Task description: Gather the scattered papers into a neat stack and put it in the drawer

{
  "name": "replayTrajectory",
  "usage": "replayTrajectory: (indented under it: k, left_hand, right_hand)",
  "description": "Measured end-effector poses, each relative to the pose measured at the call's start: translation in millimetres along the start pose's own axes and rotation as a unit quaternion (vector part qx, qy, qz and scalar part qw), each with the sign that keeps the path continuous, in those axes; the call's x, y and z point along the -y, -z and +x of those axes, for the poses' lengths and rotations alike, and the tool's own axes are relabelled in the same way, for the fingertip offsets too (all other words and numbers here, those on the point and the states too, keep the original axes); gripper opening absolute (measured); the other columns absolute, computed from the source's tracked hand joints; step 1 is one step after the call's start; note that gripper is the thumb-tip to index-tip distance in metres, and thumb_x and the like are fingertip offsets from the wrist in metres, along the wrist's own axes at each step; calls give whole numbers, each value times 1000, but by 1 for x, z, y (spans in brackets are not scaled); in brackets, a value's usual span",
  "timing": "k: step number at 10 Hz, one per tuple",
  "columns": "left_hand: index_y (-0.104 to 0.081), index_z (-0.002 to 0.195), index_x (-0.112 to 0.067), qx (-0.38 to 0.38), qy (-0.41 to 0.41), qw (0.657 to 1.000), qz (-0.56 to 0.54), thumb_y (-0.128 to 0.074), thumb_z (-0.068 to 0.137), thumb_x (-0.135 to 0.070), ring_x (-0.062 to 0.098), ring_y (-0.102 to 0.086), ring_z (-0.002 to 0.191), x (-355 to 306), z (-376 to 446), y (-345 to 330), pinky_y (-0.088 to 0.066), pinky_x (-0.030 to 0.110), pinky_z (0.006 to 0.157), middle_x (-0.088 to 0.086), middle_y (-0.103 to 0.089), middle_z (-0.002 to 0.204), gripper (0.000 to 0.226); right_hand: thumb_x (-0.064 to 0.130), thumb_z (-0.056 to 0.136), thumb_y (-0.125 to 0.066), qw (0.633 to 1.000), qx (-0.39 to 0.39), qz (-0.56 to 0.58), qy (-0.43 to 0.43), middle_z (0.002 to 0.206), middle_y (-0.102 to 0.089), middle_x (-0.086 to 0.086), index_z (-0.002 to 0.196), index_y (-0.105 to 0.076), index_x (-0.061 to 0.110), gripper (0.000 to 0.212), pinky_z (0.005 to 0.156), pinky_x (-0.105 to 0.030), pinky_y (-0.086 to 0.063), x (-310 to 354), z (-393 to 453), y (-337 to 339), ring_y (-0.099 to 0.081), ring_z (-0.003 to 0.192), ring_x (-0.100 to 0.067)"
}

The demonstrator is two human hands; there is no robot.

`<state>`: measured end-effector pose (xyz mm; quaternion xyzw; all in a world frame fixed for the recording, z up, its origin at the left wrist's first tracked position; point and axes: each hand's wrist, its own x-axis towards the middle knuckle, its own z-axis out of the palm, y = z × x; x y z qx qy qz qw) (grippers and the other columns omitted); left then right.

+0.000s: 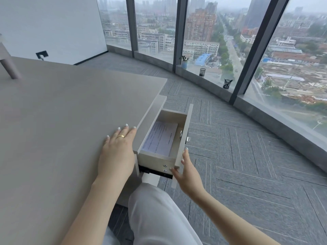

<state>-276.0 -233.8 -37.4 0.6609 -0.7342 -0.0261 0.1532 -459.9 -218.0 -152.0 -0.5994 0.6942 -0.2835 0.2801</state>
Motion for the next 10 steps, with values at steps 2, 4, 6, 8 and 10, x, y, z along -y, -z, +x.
replayTrajectory:
  k: [2,4,6,8,10]
  left_hand:
    - [-19,148,-24,1,6,1000,-12,-32,93,0,18,-12,147,-1,0,2,-11,35,117,-3,-16,159,62]
    - [-19,148,-24,2,4,1000,-8,-30,94,-1,17,-11,147,1,0,3,-10,33,117,-3,-15,159,61]
    - [-19,149,-23,8,9,1000,-9,-28,94,-1,17,-11,147,0,0,2,-10,34,117,-2,-15,160,60]
    - [-16,149,-24,26,17,999,-9,-26,96,-6,16,-8,148,-1,2,4,-7,33,117,-3,-10,160,57]
    - [-19,148,-24,5,7,1000,-11,-27,95,-8,15,-12,147,1,2,1,-10,33,117,-3,-15,160,56]
  right_hand:
    - [25,86,-62,998,-5,67,3,147,-44,8,147,-23,28,73,92,-32,-46,25,17,-28,-47,131,-16]
    - [25,85,-60,995,-5,93,20,137,-53,9,139,-33,27,60,87,-33,-47,47,25,-49,-51,125,-16]
    - [31,90,-56,998,35,51,28,115,-64,-6,128,-38,15,45,75,-36,-44,66,33,-56,-58,109,-29]
    - [29,91,-54,983,68,-152,72,150,-37,-12,150,-10,7,76,113,-44,-23,67,36,-69,-29,141,-30]
    - [26,93,-50,959,86,-245,113,162,-2,0,151,-1,16,77,117,-50,1,60,38,-56,4,148,-28]
